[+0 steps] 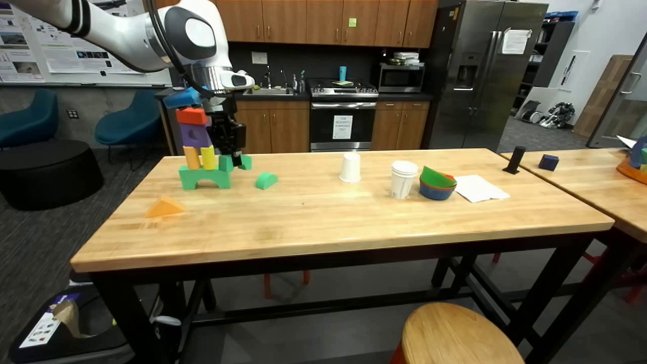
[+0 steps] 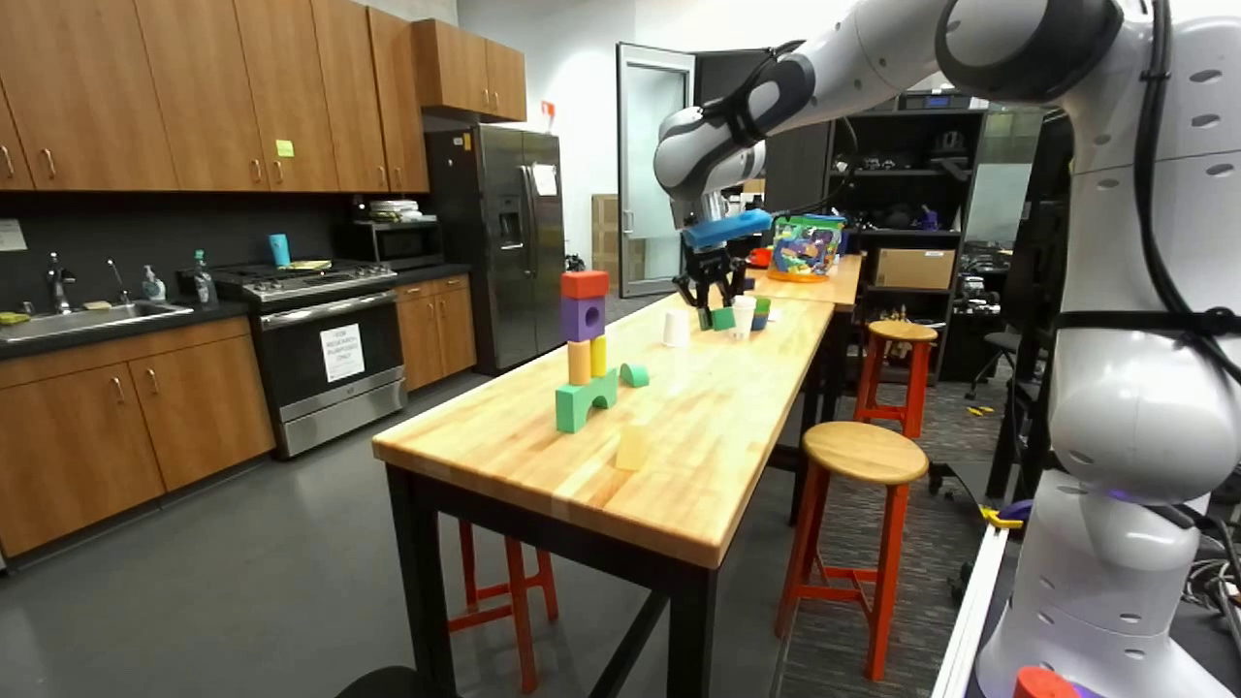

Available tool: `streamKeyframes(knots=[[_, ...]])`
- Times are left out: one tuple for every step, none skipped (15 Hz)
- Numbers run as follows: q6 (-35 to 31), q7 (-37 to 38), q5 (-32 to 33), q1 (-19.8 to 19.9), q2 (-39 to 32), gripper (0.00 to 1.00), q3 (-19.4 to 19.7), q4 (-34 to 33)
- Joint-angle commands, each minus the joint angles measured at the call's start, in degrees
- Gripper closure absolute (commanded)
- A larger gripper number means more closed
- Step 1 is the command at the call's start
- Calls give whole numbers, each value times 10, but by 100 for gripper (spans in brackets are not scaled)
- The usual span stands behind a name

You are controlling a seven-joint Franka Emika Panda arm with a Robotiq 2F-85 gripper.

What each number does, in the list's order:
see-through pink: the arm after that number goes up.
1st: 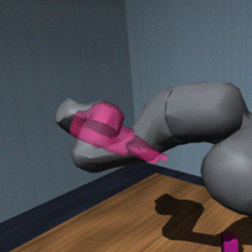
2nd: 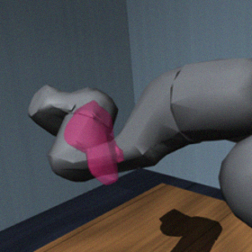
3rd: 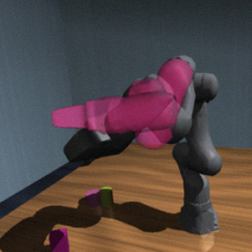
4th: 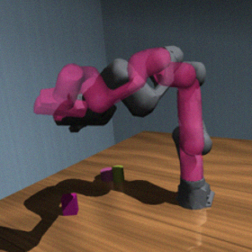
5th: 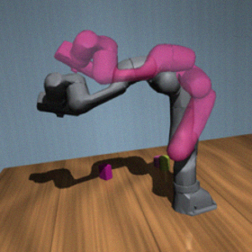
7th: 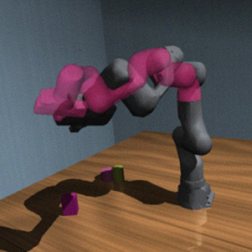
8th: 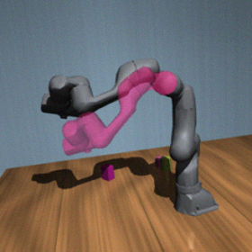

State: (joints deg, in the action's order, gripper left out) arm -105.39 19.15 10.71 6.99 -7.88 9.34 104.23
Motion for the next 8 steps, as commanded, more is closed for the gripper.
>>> streamKeyframes(knots=[[17,-13,-2,-6,0,84,-9,6],[22,-16,-5,-8,-1,84,-11,7],[23,-15,-1,-9,-1,84,-12,8],[27,-14,-2,-9,1,84,-13,10],[31,-17,-6,-9,4,84,-13,12],[31,-21,-8,-8,9,84,-13,16],[35,-34,-9,-5,15,84,-11,18],[31,-49,-5,-2,25,84,-10,25]])
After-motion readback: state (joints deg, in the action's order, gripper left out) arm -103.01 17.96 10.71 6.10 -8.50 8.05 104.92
